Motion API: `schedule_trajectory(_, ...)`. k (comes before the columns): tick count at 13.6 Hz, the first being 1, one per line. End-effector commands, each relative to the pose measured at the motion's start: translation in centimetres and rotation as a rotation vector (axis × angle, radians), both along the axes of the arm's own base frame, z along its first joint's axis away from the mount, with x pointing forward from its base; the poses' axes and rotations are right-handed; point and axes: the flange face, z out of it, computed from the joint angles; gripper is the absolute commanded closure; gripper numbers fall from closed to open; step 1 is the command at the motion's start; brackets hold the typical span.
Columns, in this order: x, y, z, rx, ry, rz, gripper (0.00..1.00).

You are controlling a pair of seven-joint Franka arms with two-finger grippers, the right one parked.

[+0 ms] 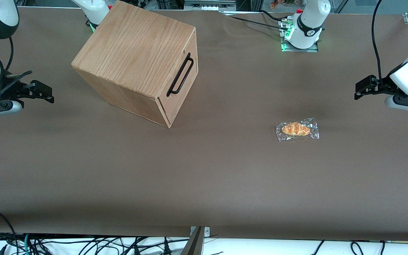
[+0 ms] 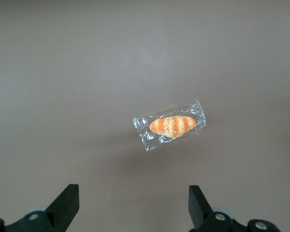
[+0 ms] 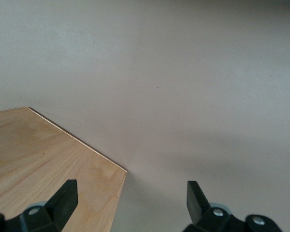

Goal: Open top drawer with left arm

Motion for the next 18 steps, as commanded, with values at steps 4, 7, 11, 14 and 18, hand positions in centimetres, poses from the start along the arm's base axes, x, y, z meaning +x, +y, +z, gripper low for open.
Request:
schedule_trajectory(4, 1.3, -8.6, -6.1, -0.123, 0.168, -0.106, 0.00)
schedule_trajectory(7, 1.6, -15.2, -10.4, -0.272, 0.269, -0.100, 0.00)
schedule_trajectory(11, 1.5, -26.2, -12.4, -0.377, 0.270, -0.092, 0.00)
schedule_trajectory(14, 0.0, -33.8, -13.9, -0.370, 0.201, -0.031, 0.00)
schedule_trajectory(18, -3.1, -41.6, -15.1, -0.429, 0.172, -0.025, 0.00)
